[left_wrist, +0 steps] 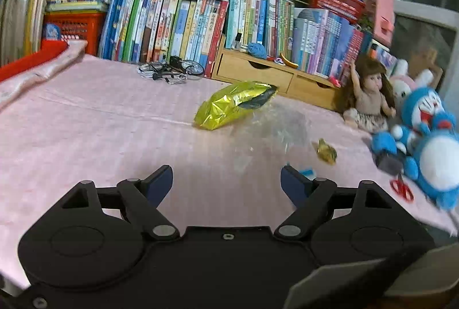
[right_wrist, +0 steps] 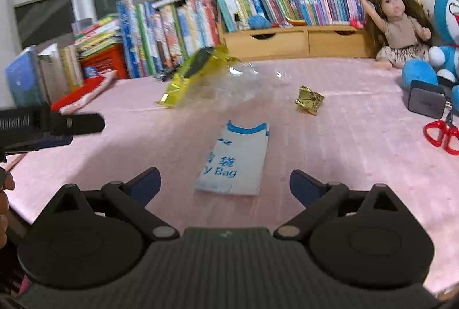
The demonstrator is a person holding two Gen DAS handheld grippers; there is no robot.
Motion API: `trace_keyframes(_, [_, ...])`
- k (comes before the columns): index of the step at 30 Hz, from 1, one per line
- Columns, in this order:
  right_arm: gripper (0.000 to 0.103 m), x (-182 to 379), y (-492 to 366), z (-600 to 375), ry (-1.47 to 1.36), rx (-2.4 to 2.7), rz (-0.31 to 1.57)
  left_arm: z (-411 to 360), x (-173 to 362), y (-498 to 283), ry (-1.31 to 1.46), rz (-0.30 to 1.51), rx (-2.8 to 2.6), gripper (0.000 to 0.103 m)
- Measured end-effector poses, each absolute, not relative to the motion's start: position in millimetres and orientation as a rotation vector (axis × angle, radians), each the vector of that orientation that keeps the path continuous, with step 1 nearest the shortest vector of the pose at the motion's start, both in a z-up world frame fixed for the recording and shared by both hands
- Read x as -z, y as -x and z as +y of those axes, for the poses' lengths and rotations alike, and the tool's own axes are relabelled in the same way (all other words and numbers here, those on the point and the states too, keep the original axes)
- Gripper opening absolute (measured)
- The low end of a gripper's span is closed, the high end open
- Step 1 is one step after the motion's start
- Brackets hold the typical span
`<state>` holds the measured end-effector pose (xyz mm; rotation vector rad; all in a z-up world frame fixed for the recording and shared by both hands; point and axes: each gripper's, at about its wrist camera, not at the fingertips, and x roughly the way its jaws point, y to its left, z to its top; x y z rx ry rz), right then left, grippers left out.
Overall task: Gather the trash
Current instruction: 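Grasp the clear plastic wrap with the left tool while the right tool regrasps the white bag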
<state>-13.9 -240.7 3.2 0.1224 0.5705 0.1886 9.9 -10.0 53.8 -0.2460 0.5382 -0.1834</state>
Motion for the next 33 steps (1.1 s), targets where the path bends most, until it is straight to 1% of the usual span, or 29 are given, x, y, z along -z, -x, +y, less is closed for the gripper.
trace_keyframes(7, [0.101, 10.9, -15.6, -224.2, -0.079, -0.129, 0.592, -36.3, -45.4, -85.1, 0.315, 0.614, 0.228, 0.081])
trace_keyframes(11, [0.1, 13.6, -21.8, -222.5, -0.076, -0.098, 0.593, -53.6, -43.8, -116.6, 0.381, 0.598, 0.237, 0.082])
trace_keyframes(13, [0.099, 13.6, -21.8, -223.7, -0.076, -0.1, 0.588, -65.6, -42.6, -133.3, 0.368, 0.607, 0.237, 0.082])
trace_keyframes(14, [0.094, 13.8, -21.3, -223.8, -0.072, -0.105, 0.59, -72.1, -42.6, -139.9, 0.354, 0.616, 0.241, 0.082])
trace_keyframes(15, [0.086, 14.4, -20.6, -224.0, -0.062, -0.114, 0.598, -77.9, -40.9, -147.2, 0.342, 0.625, 0.242, 0.082])
trace_keyframes(16, [0.08, 14.4, -19.7, -224.7, -0.052, -0.122, 0.607, -83.1, -38.9, -151.5, 0.332, 0.636, 0.241, 0.082])
trace_keyframes(17, [0.063, 13.3, -16.9, -226.2, -0.045, -0.13, 0.605, -87.7, -36.3, -157.7, 0.325, 0.648, 0.233, 0.082])
trace_keyframes(19, [0.056, 9.1, -7.5, -233.8, -0.064, -0.145, 0.581, -96.1, -31.8, -164.5, 0.316, 0.661, 0.207, 0.083])
trace_keyframes(21, [0.044, 4.3, -0.9, -243.1, -0.09, -0.151, 0.57, -101.7, -27.7, -170.5, 0.308, 0.667, 0.184, 0.083])
trace_keyframes(23, [0.041, 1.0, 4.4, -252.8, -0.108, -0.139, 0.563, -106.5, -23.3, -176.0, 0.31, 0.672, 0.172, 0.083])
trace_keyframes(27, [0.041, 1.4, 12.6, -267.9, -0.13, -0.112, 0.554, -111.1, -15.9, -181.2, 0.339, 0.675, 0.168, 0.083])
trace_keyframes(28, [0.041, 2.3, 14.2, -270.0, -0.133, -0.105, 0.554, -111.7, -15.5, -181.7, 0.337, 0.673, 0.173, 0.081])
trace_keyframes(29, [0.042, 3.7, 15.3, -272.0, -0.138, -0.104, 0.554, -113.2, -13.9, -181.8, 0.331, 0.675, 0.178, 0.071])
trace_keyframes(30, [0.045, 4.6, 15.6, -273.9, -0.147, -0.106, 0.552, -114.1, -13.3, -181.0, 0.329, 0.679, 0.185, 0.063])
trace_keyframes(31, [0.045, 5.9, 16.7, -275.7, -0.155, -0.109, 0.547, -114.8, -12.9, -179.1, 0.332, 0.681, 0.197, 0.049])
trace_keyframes(32, [0.046, 6.8, 16.8, -277.0, -0.158, -0.11, 0.543, -115.7, -13.2, -176.0, 0.333, 0.681, 0.206, 0.041])
trace_keyframes(33, [0.046, 7.3, 17.6, -277.0, -0.158, -0.109, 0.539, -116.8, -14.7, -172.3, 0.323, 0.676, 0.206, 0.038])
